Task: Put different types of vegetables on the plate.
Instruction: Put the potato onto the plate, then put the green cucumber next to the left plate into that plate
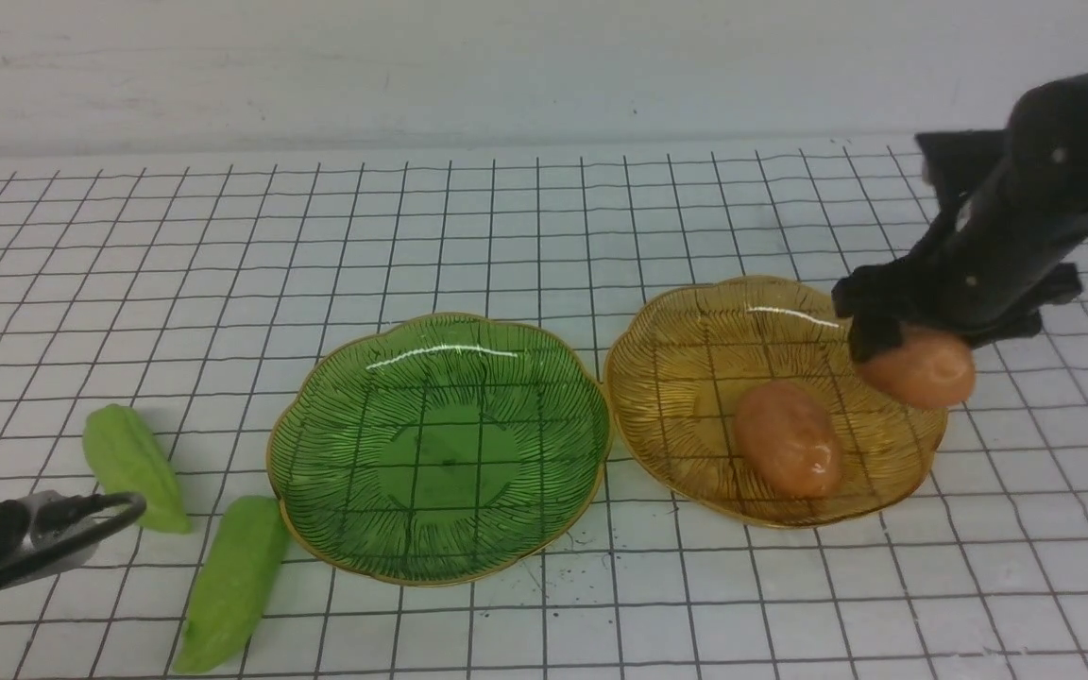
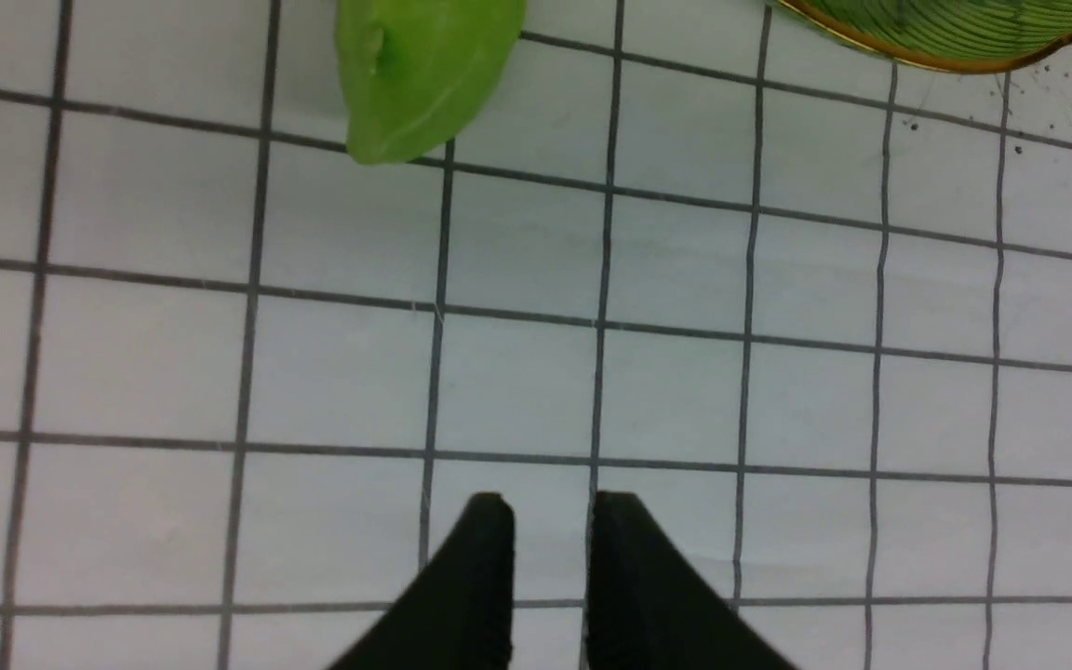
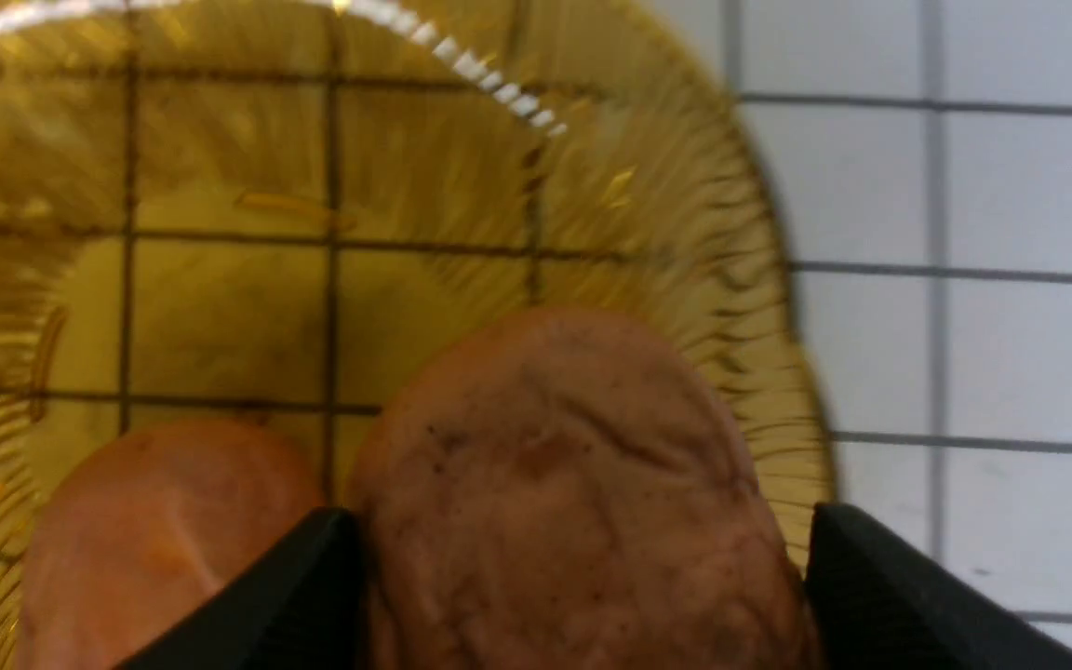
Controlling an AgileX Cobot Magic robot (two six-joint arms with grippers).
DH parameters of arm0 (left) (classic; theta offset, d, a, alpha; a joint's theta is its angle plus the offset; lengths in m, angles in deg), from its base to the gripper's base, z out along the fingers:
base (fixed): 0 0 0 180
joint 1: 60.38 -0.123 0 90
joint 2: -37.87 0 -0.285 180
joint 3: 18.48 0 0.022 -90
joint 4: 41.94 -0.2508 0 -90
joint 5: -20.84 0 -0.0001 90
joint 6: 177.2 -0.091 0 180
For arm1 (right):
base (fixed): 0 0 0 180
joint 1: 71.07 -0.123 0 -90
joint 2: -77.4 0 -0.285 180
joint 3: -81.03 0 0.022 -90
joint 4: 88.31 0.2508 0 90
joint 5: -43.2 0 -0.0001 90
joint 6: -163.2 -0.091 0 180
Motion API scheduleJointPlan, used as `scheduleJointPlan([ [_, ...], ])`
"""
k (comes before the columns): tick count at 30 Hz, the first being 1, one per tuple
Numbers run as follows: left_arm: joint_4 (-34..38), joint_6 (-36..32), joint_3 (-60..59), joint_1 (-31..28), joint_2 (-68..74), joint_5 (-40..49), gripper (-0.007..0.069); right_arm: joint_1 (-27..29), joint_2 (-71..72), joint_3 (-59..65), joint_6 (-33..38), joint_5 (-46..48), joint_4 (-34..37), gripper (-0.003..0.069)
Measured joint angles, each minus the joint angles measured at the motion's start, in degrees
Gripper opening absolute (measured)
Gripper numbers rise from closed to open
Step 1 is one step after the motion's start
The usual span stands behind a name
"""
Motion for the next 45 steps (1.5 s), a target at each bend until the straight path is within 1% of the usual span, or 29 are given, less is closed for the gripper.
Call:
scheduleJointPlan([
  [3, -0.2, -0.1, 0.0, 0.0, 0.0, 0.0, 0.0158, -1.7, -1.3, 0.0, 0.0, 0.0, -0.7, 0.0552],
  [5, -0.2, -0.1, 0.0, 0.0, 0.0, 0.0, 0.0179, -2.0, -1.5, 0.0, -0.1, 0.1, -0.9, 0.0552],
  [6, -0.2, -0.1, 0.0, 0.0, 0.0, -0.1, 0.02, -2.1, -1.5, 0.0, -0.5, 0.3, -1.0, 0.0554],
  [7, -0.2, -0.1, 0.0, 0.0, 0.0, 0.0, 0.0223, -2.2, -1.5, 0.0, -1.2, 0.7, -1.1, 0.0568],
  [9, -0.2, -0.1, 0.0, 0.0, 0.0, -0.1, 0.0256, -2.2, -1.5, -0.5, -2.2, 2.6, -1.1, 0.0622],
  [11, -0.2, -0.2, 0.0, 0.0, 0.0, -0.2, 0.0288, -2.2, -1.5, -2.1, -2.5, 6.6, -1.3, 0.0668],
  [16, -0.2, -0.2, 0.1, 0.0, 1.1, -0.2, 0.0311, -2.2, -1.5, -6.7, -1.1, 14.9, -3.6, 0.069],
  [18, -0.5, -0.2, 0.8, 0.0, 2.4, -0.1, 0.0311, -2.2, -1.5, -8.6, -0.1, 17.6, -4.3, 0.0687],
  [20, -1.2, -0.3, 2.4, 0.0, 4.1, -0.1, 0.0314, -2.2, -1.4, -9.8, 1.7, 18.9, -4.5, 0.0669],
  [22, -2.7, -0.3, 5.8, 0.0, 7.1, -0.1, 0.0318, -2.2, 0.6, -9.6, 4.1, 19.4, -1.3, 0.0607],
  [23, -3.6, -0.6, 7.6, 0.0, 8.8, -0.1, 0.0318, -2.2, 2.0, -8.6, 5.2, 19.5, 1.7, 0.0567],
  [24, -3.8, -0.6, 7.9, 0.0, 9.1, -0.1, 0.0318, -2.2, 2.6, -8.2, 5.4, 19.5, 2.3, 0.056],
  [25, -5.0, -1.4, 9.6, 0.0, 11.3, -0.2, 0.0318, -2.2, 4.9, -6.1, 7.1, 19.5, 6.6, 0.0505],
  [26, -5.4, -1.7, 10.0, 0.0, 12.0, -0.2, 0.0318, -2.2, 5.6, -5.4, 7.7, 19.6, 7.9, 0.0479],
  [27, -6.9, -3.1, 11.5, 0.0, 15.3, -0.5, 0.0318, -2.2, 9.1, -2.1, 10.8, 19.6, 13.0, 0.0409],
  [28, -7.4, -3.5, 11.8, 0.0, 17.1, -1.0, 0.0318, -2.2, 11.6, 1.4, 13.0, 19.8, 15.7, 0.0345],
  [29, -7.8, -4.0, 11.9, 0.0, 19.3, -1.8, 0.0318, -2.2, 14.4, 4.5, 15.0, 19.8, 17.5, 0.03],
  [30, -7.9, -4.3, 12.0, 0.0, 20.8, -2.3, 0.0318, -2.2, 16.3, 6.6, 16.2, 19.8, 18.3, 0.0254],
  [32, -7.9, -4.6, 12.2, 0.0, 23.6, -3.5, 0.0318, -2.2, 20.3, 10.7, 18.2, 20.0, 19.3, 0.0195],
  [34, -7.6, -5.2, 12.5, 0.0, 27.0, -5.6, 0.0318, -2.2, 24.9, 15.0, 19.8, 20.1, 19.7, 0.012],
  [38, -6.2, -5.7, 13.5, 0.0, 32.4, -8.3, 0.0326, -2.2, 32.9, 21.3, 21.3, 20.4, 19.9, 0.0029],
  [39, -5.5, -5.7, 13.9, 0.0, 34.7, -9.6, 0.0345, -2.2, 36.2, 23.4, 21.5, 20.5, 20.0, 0.0006],
  [41, -5.2, -5.9, 14.4, 0.0, 37.4, -10.7, 0.0379, -2.2, 40.5, 25.5, 21.7, 20.7, 20.0, -0.0008],
  [42, -5.2, -6.0, 14.5, 0.0, 37.7, -10.7, 0.0382, -2.2, 41.3, 25.7, 21.7, 20.8, 20.0, -0.0009],
  [45, -5.2, -8.1, 14.8, 0.0, 41.0, -11.7, 0.0451, -2.2, 46.7, 27.0, 21.8, 21.1, 20.0, -0.0013],
])
